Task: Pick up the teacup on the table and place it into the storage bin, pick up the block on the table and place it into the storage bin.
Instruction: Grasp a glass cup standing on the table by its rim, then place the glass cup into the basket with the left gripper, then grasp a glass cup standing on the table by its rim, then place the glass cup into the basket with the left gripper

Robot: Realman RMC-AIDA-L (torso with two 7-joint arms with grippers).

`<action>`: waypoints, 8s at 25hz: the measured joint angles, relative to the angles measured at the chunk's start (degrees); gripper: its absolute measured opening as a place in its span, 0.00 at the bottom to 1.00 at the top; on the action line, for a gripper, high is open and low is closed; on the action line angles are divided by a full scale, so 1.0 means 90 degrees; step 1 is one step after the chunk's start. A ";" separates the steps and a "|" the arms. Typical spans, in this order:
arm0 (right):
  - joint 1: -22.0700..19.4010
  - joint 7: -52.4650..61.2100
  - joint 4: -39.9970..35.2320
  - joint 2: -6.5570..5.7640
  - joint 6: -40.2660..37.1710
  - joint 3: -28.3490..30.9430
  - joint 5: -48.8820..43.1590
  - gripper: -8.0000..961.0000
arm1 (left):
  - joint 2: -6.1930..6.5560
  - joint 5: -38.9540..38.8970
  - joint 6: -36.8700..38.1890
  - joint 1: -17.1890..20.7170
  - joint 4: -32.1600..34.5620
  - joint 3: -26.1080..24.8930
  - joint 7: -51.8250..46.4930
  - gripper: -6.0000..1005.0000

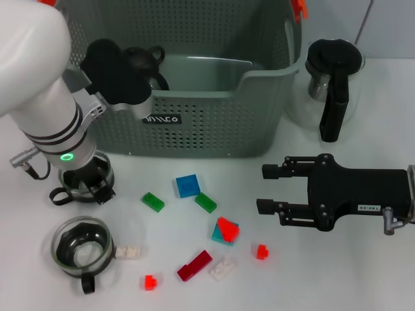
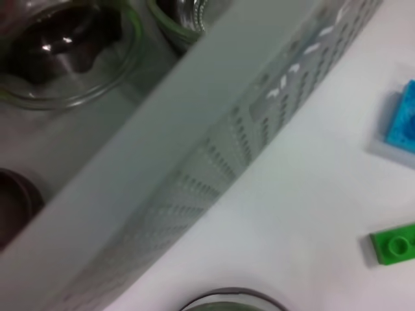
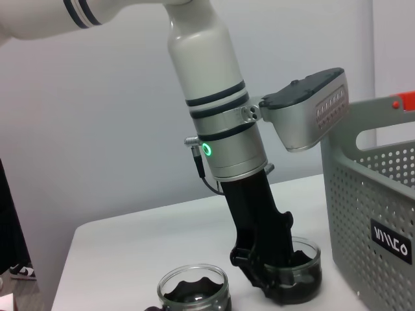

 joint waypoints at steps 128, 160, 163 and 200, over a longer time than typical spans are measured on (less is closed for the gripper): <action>0.0067 0.0010 0.0248 -0.0091 -0.0309 0.0166 -0.0024 0.67 | 0.0562 -0.4301 0.3322 0.1496 -0.2371 -0.4551 0.3991 0.59; -0.0011 -0.0027 0.0301 -0.0093 -0.0241 0.0166 -0.0026 0.67 | 0.0047 -0.1076 0.1747 0.0910 -0.0963 -0.2422 0.3418 0.52; -0.0013 -0.0037 0.0328 -0.0093 -0.0234 0.0166 -0.0025 0.67 | 0.0045 -0.1015 0.1604 0.0877 -0.0797 -0.2384 0.3422 0.52; 0.0005 -0.0033 0.0342 -0.0093 -0.0262 0.0166 -0.0025 0.67 | 0.0341 -0.2281 0.2963 0.0406 -0.1637 -0.4062 0.3870 0.05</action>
